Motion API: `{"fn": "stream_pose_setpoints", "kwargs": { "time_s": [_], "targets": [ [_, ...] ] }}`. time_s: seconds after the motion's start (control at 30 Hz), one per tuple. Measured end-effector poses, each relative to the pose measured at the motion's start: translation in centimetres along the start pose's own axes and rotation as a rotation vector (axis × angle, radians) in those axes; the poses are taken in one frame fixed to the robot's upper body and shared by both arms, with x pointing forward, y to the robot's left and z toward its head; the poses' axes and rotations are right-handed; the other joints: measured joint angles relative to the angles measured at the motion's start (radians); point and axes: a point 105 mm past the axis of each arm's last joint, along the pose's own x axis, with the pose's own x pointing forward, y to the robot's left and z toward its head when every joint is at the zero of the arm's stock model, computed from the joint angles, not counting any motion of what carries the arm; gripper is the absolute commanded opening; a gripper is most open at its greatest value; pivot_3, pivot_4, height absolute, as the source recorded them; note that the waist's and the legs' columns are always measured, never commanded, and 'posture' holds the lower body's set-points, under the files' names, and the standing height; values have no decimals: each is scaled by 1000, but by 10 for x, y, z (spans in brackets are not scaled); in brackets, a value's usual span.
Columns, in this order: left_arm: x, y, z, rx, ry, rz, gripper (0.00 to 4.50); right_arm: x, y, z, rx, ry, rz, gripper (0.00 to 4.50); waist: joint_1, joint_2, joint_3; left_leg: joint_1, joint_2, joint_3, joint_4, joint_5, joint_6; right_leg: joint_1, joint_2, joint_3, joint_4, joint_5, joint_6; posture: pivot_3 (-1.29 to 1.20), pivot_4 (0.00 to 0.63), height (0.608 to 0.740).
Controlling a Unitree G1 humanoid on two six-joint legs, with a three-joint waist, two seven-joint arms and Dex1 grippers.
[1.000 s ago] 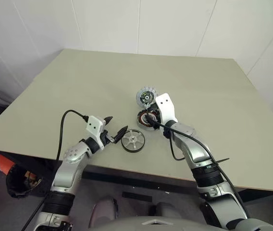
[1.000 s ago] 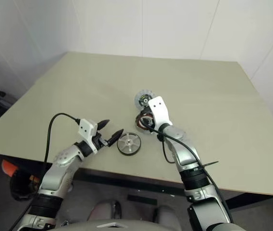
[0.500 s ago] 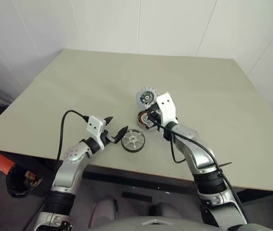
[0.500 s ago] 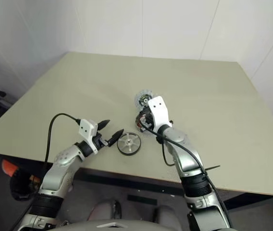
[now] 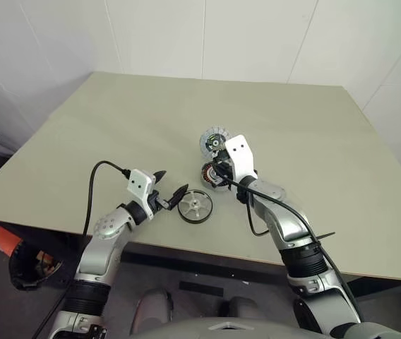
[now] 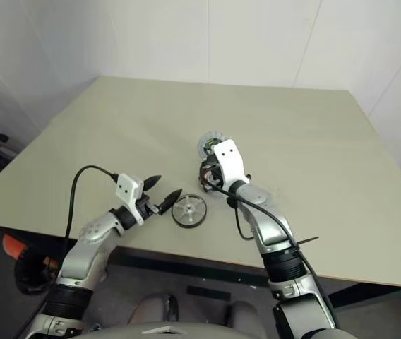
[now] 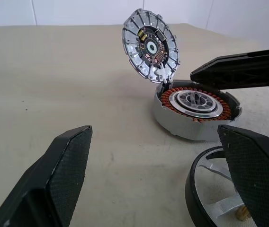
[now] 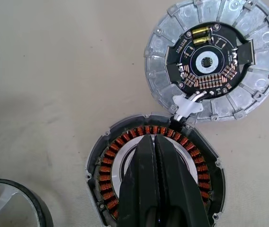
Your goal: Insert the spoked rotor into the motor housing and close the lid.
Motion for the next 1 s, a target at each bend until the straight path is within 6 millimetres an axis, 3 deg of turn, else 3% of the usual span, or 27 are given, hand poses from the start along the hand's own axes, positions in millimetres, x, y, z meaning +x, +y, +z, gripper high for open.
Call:
{"fn": "stream_pose_setpoints", "kwargs": {
  "time_s": [0.43, 1.0],
  "targets": [
    [1, -2, 8, 3, -2, 7, 4500, 6, -13, -9, -1, 19, -20, 17, 0, 0, 0, 0, 0, 0, 0, 0, 0, -1, 0, 0, 1, 0, 0, 0, 0, 740],
    [-1, -4, 7, 4, 5, -5, 4500, 4, -7, -8, 11, 5, -11, 17, 0, 0, 0, 0, 0, 0, 0, 0, 0, -1, 0, 0, 1, 0, 0, 0, 0, 740]
  ]
}}
